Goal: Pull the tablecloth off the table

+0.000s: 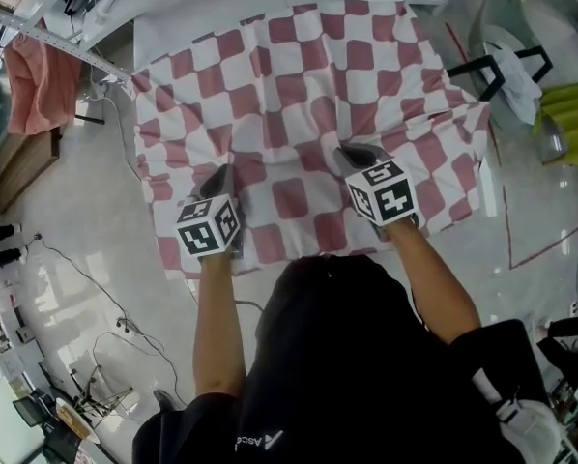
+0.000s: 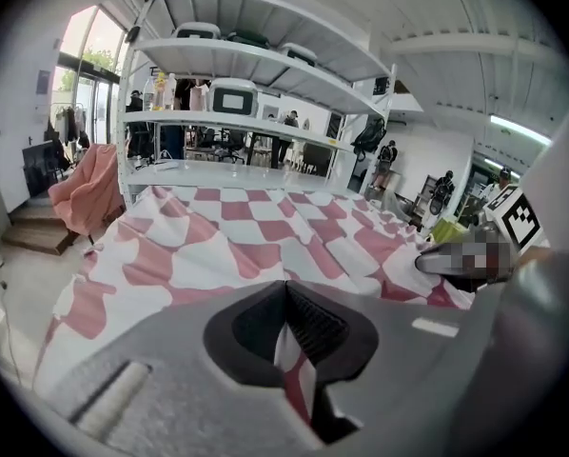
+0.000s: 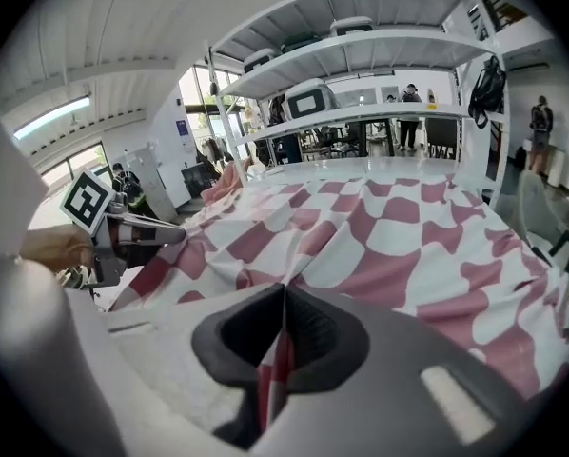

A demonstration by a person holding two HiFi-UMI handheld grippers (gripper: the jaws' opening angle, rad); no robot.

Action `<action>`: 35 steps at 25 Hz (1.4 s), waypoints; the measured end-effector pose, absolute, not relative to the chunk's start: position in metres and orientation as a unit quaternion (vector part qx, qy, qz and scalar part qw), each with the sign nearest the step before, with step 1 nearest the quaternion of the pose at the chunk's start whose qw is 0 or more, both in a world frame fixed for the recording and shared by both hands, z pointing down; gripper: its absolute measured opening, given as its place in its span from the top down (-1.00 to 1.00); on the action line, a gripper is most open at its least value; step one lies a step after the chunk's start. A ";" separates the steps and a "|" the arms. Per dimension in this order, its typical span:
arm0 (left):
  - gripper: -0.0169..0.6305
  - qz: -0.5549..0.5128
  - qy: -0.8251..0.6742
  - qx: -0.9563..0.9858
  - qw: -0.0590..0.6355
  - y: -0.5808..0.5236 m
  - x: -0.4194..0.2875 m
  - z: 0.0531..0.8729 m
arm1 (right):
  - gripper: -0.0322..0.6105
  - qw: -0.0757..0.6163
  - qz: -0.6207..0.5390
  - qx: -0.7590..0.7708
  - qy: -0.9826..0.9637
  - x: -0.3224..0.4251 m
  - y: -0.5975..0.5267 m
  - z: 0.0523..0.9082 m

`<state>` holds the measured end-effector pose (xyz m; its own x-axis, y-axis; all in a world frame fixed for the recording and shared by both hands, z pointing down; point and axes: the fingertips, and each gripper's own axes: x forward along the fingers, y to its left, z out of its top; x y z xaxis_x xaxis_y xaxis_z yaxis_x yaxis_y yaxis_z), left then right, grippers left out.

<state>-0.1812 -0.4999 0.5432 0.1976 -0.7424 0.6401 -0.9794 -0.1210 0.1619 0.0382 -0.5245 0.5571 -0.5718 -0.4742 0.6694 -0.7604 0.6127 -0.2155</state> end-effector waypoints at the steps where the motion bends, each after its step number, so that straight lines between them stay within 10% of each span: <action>1: 0.91 0.196 -0.602 0.721 0.282 -0.494 -0.179 0.539 | 0.88 0.277 0.252 0.356 -0.856 0.039 -0.518 0.553; 35: 0.91 -0.128 -0.550 0.816 0.124 -0.162 -0.174 0.327 | 0.89 -0.012 0.168 0.250 -0.954 -0.007 -0.183 0.342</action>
